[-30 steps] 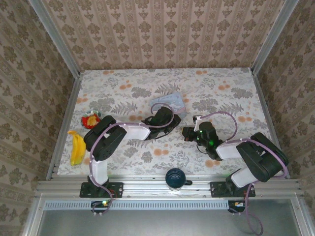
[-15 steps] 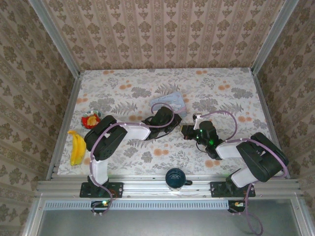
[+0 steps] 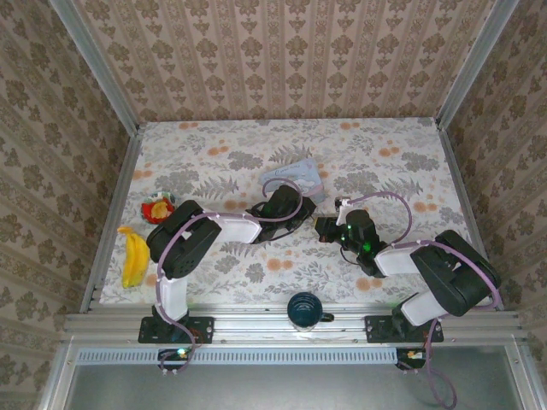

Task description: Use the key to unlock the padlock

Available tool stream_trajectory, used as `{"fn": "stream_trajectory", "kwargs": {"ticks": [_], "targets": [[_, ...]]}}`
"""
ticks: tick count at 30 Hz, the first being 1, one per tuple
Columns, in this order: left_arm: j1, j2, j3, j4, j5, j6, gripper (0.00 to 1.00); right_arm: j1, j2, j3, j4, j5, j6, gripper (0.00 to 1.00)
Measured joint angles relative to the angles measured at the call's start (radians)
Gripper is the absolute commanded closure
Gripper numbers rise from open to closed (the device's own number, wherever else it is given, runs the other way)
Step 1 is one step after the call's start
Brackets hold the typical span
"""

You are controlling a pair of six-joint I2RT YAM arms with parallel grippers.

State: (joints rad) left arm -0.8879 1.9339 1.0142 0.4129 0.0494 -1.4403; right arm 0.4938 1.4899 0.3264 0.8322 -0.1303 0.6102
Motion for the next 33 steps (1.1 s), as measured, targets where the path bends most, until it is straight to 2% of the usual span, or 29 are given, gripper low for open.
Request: {"fn": "stream_trajectory", "kwargs": {"ticks": [25, 33], "targets": [[0.021, 0.014, 0.001, 0.048, 0.008, -0.011, 0.99, 0.0, 0.042, 0.056, -0.004, 0.026, 0.0, 1.0], [0.026, 0.015, 0.005, 0.045, 0.008, -0.011, 1.0, -0.04, 0.058, 0.077, -0.019, -0.033, -0.004, 1.0]]}}
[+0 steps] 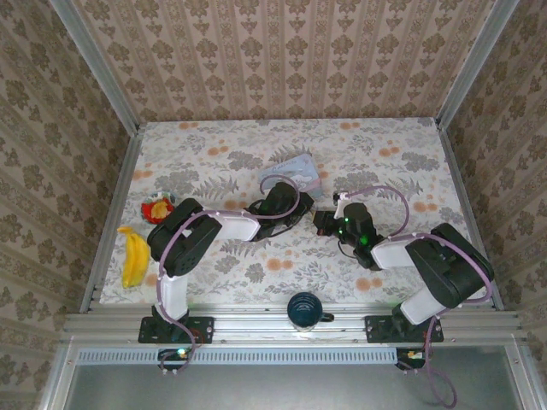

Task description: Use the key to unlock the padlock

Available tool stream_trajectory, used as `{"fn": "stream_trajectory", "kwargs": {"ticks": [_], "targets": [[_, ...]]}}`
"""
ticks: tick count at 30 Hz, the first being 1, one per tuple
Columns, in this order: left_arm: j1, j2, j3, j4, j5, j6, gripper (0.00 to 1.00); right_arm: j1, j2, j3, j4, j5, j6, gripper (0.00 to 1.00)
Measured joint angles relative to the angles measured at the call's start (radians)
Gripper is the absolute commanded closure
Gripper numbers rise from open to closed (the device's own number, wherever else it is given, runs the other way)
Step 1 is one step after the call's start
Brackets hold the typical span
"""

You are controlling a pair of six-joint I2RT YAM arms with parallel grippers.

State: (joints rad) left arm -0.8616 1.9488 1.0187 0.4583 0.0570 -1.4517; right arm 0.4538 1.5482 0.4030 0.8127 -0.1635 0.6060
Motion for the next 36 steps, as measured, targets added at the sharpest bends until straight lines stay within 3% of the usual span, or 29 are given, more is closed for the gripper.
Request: {"fn": "stream_trajectory", "kwargs": {"ticks": [5, 11, 24, 36], "targets": [[0.005, 0.0, 0.011, -0.024, 0.019, -0.004, 1.0, -0.05, 0.009, 0.024, -0.035, -0.101, -0.021, 1.0], [0.013, -0.005, 0.037, -0.085, 0.043, -0.018, 1.0, -0.056, 0.016, 0.028, -0.032, -0.129, -0.025, 1.0], [0.017, -0.005, 0.071, -0.149, 0.056, -0.048, 1.0, -0.05, 0.037, 0.027, -0.003, -0.122, 0.001, 1.0], [0.016, -0.005, 0.091, -0.179, 0.116, -0.048, 1.0, -0.042, -0.068, 0.027, -0.145, -0.071, -0.039, 1.0]]}}
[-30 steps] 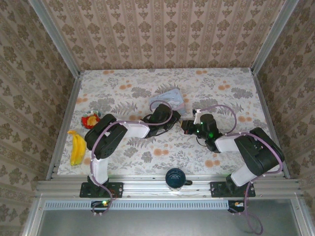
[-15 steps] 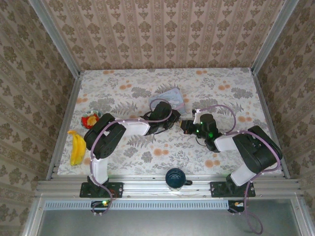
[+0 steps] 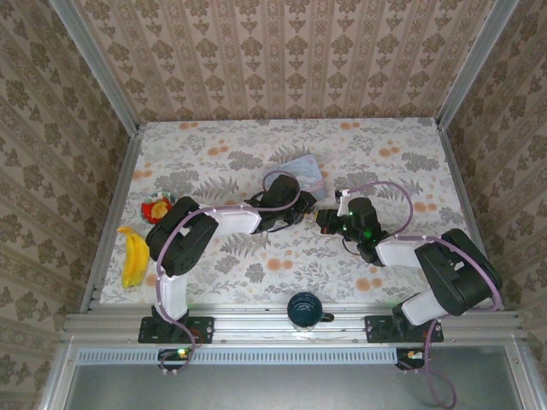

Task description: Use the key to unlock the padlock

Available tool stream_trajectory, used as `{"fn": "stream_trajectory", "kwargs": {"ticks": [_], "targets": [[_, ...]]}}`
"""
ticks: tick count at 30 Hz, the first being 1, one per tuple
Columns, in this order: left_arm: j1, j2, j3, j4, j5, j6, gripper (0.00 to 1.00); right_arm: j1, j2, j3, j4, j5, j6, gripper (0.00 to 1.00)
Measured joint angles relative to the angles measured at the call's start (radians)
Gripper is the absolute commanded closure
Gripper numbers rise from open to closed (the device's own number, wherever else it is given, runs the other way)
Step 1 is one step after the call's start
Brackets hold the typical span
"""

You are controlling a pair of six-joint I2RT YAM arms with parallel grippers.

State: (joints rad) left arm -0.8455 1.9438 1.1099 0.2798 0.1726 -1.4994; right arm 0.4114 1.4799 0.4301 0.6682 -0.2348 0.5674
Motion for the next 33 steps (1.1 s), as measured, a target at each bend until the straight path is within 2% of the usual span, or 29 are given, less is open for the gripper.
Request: {"fn": "stream_trajectory", "kwargs": {"ticks": [10, 23, 33], "targets": [[0.0, 0.0, 0.006, -0.016, 0.006, 0.01, 1.0, -0.002, 0.016, 0.02, -0.027, -0.009, 0.013, 1.0], [-0.006, 0.0, 0.01, -0.035, 0.018, 0.03, 1.0, -0.065, 0.052, 0.055, -0.051, -0.138, 0.088, 1.0], [-0.006, 0.0, 0.01, -0.034, 0.022, 0.03, 1.0, -0.069, 0.058, 0.055, -0.045, -0.149, 0.096, 1.0]]}}
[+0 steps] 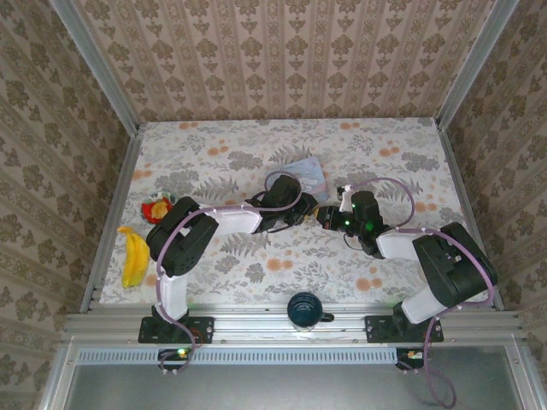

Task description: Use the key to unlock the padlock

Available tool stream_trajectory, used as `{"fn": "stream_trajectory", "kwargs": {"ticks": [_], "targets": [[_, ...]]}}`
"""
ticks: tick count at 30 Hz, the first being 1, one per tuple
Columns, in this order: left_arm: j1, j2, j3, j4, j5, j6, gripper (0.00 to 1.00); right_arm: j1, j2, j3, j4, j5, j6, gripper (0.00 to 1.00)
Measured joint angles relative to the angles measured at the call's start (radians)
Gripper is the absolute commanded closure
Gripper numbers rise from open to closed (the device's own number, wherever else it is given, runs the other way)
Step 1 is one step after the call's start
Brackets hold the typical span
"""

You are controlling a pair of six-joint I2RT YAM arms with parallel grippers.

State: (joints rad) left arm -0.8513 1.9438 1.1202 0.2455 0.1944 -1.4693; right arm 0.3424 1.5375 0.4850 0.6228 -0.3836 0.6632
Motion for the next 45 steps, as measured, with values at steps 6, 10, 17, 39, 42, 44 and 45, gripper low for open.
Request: {"fn": "stream_trajectory", "kwargs": {"ticks": [6, 10, 17, 39, 42, 44, 45], "targets": [[0.0, 0.0, 0.0, 0.0, 0.0, 0.001, 1.0, -0.001, 0.003, 0.001, 0.004, -0.004, 0.006, 1.0], [0.0, 0.0, 0.0, 0.0, -0.002, 0.001, 1.0, -0.002, 0.007, 0.013, -0.014, -0.007, 0.009, 1.0], [0.0, 0.0, 0.0, 0.001, -0.009, -0.001, 1.0, -0.002, 0.004, 0.043, -0.081, -0.007, 0.006, 0.9], [0.008, -0.011, -0.027, 0.039, 0.025, -0.005, 1.0, -0.017, -0.145, 0.024, -0.238, 0.083, -0.008, 0.67], [0.008, -0.011, -0.027, 0.039, 0.027, -0.005, 1.0, -0.018, -0.224, 0.005, -0.275, 0.103, -0.008, 0.69], [0.008, -0.011, -0.027, 0.039, 0.027, -0.005, 1.0, -0.018, -0.261, -0.003, -0.295, 0.111, -0.008, 0.71], [0.008, -0.011, -0.027, 0.039, 0.028, -0.005, 1.0, -0.018, -0.275, -0.008, -0.302, 0.112, -0.006, 0.71]]}}
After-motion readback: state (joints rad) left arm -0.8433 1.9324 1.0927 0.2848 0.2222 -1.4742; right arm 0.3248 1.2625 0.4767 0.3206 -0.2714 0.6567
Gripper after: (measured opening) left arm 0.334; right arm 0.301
